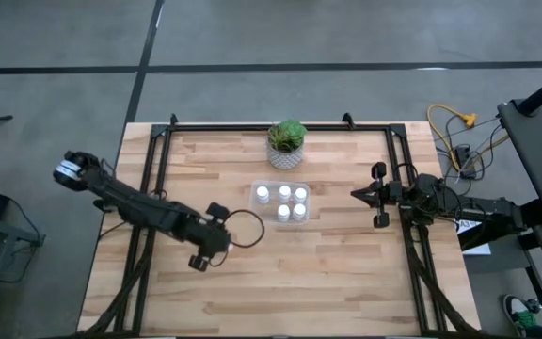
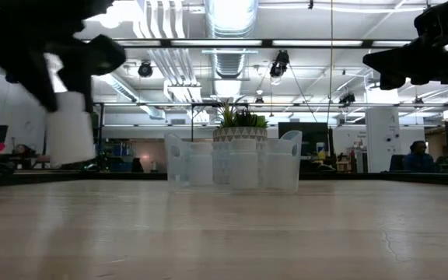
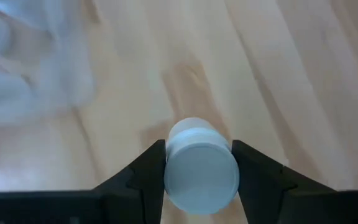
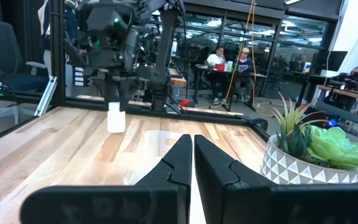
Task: Pick and place pill bottles into a basket
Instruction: Put the white medicine bottle into the transparent bin
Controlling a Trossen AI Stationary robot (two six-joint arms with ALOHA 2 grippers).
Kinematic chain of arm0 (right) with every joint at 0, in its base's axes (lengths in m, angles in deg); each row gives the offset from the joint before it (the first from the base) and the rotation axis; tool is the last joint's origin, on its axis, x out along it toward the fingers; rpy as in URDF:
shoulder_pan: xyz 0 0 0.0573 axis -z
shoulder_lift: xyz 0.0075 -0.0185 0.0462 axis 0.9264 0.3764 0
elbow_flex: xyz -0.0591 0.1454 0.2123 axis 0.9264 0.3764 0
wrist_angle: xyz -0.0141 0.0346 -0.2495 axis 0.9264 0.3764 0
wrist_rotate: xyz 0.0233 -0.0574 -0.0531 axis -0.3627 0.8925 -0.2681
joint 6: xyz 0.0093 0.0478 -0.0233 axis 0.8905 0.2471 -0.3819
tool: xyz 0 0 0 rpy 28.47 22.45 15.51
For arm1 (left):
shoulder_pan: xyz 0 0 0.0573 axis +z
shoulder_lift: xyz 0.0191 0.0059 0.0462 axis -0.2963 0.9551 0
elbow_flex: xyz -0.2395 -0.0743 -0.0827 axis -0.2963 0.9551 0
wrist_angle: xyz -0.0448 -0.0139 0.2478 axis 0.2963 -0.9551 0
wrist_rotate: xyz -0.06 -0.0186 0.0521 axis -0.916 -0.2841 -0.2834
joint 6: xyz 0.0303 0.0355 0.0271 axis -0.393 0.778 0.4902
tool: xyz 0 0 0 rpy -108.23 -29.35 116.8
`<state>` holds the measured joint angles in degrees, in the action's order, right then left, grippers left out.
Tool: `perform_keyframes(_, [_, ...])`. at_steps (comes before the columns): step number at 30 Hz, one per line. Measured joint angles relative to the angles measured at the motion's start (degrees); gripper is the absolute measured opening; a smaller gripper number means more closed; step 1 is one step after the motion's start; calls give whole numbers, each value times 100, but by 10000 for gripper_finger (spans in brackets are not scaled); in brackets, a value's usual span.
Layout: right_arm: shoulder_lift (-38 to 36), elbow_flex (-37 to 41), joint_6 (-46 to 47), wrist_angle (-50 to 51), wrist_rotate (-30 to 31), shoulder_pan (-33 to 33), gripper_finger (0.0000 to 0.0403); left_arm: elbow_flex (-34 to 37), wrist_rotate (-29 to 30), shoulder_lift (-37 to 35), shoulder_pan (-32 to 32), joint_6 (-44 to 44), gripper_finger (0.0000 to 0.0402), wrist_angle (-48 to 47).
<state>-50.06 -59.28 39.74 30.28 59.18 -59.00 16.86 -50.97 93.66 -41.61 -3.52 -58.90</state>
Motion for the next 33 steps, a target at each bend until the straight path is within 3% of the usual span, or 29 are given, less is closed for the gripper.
perform_keyframes(6, [2,0,0,1,0,0,9,-643,4,319,503,1141,141,-3])
perform_keyframes(13, [4,0,0,4,0,1,9,-1447,40,1223,784,2239,141,-24])
perform_keyframes(20, [4,0,0,0,0,0,9,-2179,66,1931,1020,2694,141,-91])
perform_keyframes(33, [4,0,0,2,0,2,9,-2631,331,1923,1514,3017,141,-365])
